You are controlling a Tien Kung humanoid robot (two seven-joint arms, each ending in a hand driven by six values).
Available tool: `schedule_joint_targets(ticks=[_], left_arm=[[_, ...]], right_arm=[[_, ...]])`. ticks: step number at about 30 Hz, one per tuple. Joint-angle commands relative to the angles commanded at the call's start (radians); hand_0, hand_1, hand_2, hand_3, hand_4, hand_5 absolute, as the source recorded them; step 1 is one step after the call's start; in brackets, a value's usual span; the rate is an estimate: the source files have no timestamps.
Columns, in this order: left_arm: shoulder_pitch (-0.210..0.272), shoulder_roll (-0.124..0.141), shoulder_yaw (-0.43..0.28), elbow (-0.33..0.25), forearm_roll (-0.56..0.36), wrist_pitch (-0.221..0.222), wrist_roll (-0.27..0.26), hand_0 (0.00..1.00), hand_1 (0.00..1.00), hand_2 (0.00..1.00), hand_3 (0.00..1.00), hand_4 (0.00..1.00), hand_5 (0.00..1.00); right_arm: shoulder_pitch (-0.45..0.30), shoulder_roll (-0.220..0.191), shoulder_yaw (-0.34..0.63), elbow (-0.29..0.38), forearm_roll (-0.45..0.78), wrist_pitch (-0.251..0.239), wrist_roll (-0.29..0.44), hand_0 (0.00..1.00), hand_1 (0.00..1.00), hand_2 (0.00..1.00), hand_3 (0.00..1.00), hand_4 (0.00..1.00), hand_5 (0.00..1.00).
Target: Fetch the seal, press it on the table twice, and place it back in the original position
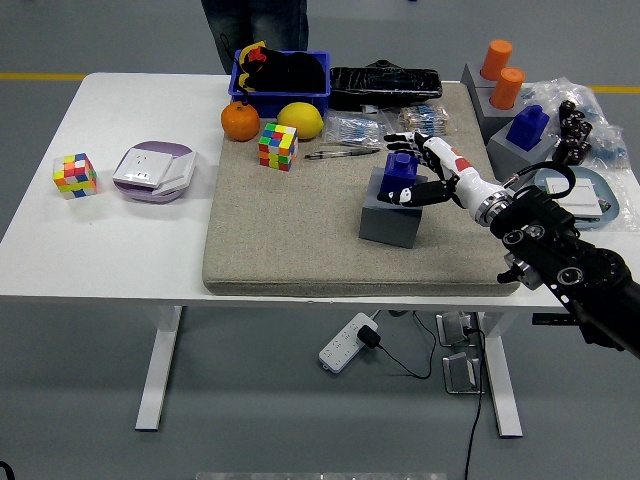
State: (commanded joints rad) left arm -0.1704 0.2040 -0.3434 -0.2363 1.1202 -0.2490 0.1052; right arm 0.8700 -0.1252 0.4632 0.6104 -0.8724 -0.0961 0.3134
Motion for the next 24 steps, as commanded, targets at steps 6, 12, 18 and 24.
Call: schedule_joint_targets(ticks=[6,12,18,24], left_arm=[[-0.001,0.0,0.0,0.001,0.001,0.0,0.0,0.821,0.788,0.748,0.812,0.696,0.334],[0.001,-0.002,-0.005,0.0,0.002,0.0,0.0,0.821,0.788,0.748,0.811,0.697,0.336],[0.006,-0.001,-0.017,0.001,0.002,0.001,0.0,0.821,0.788,0.748,0.811,0.698,0.338],[0.008,0.002,-0.026,0.001,0.009,0.001,0.0,0.821,0.788,0.748,0.811,0.697,0.335]], right_arm=[[0.003,-0.004,0.01,-0.001,-0.006,0.003,-0.003,0.973,0.937,0.911,0.909,0.998,0.225],[0.002,-0.014,0.025,0.009,-0.023,0.014,-0.014,0.982,0.946,0.92,0.937,0.998,0.267],[-0.016,-0.06,0.061,0.062,-0.083,0.048,-0.053,0.998,0.973,0.951,0.969,0.998,0.323],[-0.068,-0.135,0.143,0.169,-0.211,0.106,-0.138,0.998,0.998,0.995,0.998,0.998,0.403]])
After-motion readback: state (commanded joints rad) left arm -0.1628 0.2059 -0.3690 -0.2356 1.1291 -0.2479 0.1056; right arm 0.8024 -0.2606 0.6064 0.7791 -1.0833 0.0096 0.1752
